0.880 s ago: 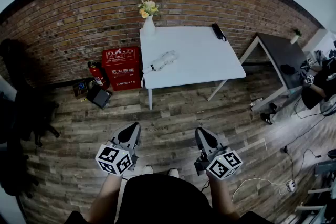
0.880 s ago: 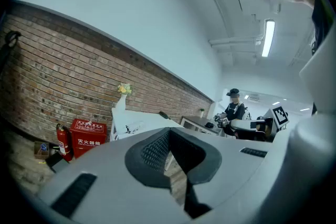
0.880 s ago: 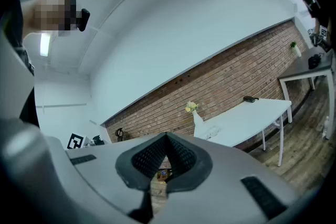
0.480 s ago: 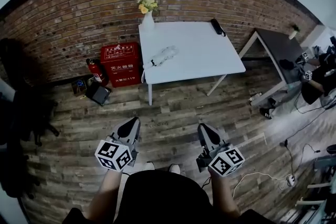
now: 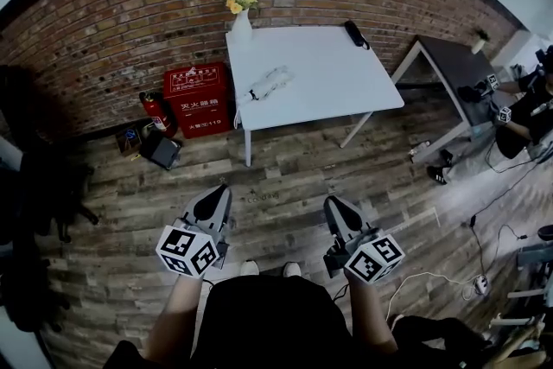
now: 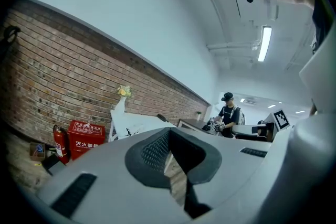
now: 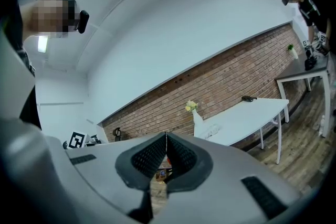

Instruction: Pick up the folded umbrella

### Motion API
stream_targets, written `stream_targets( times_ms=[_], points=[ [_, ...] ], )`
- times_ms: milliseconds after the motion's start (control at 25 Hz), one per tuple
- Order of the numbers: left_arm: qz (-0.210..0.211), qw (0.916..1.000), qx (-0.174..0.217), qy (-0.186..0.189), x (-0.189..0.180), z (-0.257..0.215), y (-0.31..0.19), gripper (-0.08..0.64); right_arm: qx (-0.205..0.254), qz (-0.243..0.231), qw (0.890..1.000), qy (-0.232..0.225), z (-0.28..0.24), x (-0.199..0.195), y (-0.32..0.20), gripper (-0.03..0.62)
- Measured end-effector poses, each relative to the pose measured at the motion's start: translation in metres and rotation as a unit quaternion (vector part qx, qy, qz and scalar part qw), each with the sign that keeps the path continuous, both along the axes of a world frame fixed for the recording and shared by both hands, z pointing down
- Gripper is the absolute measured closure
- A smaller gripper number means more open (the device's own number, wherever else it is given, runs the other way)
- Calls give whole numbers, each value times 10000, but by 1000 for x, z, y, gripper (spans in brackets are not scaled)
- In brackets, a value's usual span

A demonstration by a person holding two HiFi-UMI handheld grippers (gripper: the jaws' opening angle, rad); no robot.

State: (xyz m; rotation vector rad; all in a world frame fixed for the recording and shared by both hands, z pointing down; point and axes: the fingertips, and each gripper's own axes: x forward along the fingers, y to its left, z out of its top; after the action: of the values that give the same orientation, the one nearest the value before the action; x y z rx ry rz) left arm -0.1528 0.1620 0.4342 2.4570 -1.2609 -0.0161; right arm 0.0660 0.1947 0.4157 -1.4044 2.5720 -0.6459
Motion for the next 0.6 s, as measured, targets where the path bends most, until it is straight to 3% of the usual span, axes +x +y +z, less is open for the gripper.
stream_targets(
  times_ms=[600],
  points=[
    [-153, 9997, -200, -34, -52, 21, 8, 546, -159, 52, 9998, 77, 10, -30, -7, 571]
  ],
)
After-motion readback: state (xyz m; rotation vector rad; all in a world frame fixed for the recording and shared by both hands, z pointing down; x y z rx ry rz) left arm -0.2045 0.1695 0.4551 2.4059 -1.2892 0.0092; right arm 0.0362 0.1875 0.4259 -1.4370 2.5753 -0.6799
